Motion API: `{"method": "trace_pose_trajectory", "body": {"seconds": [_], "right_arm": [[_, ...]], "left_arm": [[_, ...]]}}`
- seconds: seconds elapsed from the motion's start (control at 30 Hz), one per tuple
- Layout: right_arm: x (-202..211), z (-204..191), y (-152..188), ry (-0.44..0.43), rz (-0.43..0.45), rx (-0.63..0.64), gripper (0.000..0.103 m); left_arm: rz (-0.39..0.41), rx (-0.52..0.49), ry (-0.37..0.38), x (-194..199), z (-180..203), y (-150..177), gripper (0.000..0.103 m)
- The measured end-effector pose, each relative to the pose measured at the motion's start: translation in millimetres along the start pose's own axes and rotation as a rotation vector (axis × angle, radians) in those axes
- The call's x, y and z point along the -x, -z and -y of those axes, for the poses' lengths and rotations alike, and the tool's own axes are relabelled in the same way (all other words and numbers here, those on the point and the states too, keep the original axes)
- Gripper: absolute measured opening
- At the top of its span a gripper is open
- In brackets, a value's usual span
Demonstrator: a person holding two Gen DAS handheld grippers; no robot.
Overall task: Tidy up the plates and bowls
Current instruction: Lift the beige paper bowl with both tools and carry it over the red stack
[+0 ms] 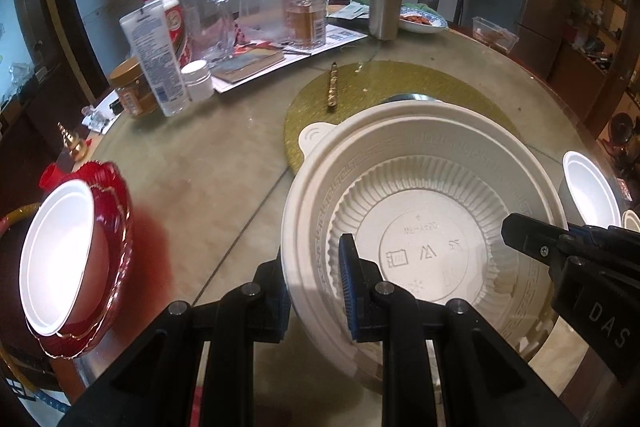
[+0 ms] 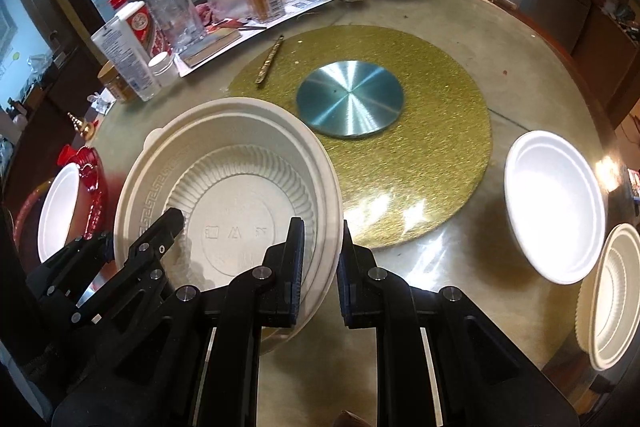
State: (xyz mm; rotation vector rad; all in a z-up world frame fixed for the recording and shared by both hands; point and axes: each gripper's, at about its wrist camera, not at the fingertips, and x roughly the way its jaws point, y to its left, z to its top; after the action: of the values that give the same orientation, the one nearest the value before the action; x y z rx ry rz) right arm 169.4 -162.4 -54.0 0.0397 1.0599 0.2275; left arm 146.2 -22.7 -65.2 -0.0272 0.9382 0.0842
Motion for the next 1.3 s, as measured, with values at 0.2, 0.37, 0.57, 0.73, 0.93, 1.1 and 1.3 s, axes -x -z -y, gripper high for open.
{"method": "trace_pose_trajectory", "body": {"seconds": [0.2, 0.37, 0.57, 0.73, 0.93, 1.1, 1.3], "right_arm": [[-6.7, -16.9, 4.6, -0.009, -0.005, 0.011, 0.014], [-10.9, -27.9, 9.1, -0.008, -0.013, 0.017, 0.014], [-5.6, -42.1, 13.3, -0.010, -0.005, 0.035, 0.014], [-0.4, -58.0, 16.3, -0.012, 0.006, 0.063, 0.014], [4.3, -75.7, 19.4, -0.025, 0.022, 0.089, 0.014], [4.7, -83.9, 21.1, -0.034, 0.026, 0.098, 0.014], [7.4, -87.9, 21.4, -0.037, 0.033, 0.108, 0.014]], "left_arm": [[-0.012, 0.016, -0.003, -2.2, -18.4, 7.2, 0.020], [-0.026, 0.026, 0.000, -3.1, -29.8, 13.1, 0.020], [-0.018, 0.036, -0.003, 5.2, -41.6, 18.6, 0.020], [-0.010, 0.059, -0.003, 12.3, -55.7, 22.4, 0.020], [0.004, 0.079, -0.012, 20.2, -72.4, 28.0, 0.020], [0.011, 0.087, -0.016, 22.0, -80.4, 29.8, 0.020], [0.022, 0.088, -0.018, 25.3, -84.0, 31.2, 0.020]]}}
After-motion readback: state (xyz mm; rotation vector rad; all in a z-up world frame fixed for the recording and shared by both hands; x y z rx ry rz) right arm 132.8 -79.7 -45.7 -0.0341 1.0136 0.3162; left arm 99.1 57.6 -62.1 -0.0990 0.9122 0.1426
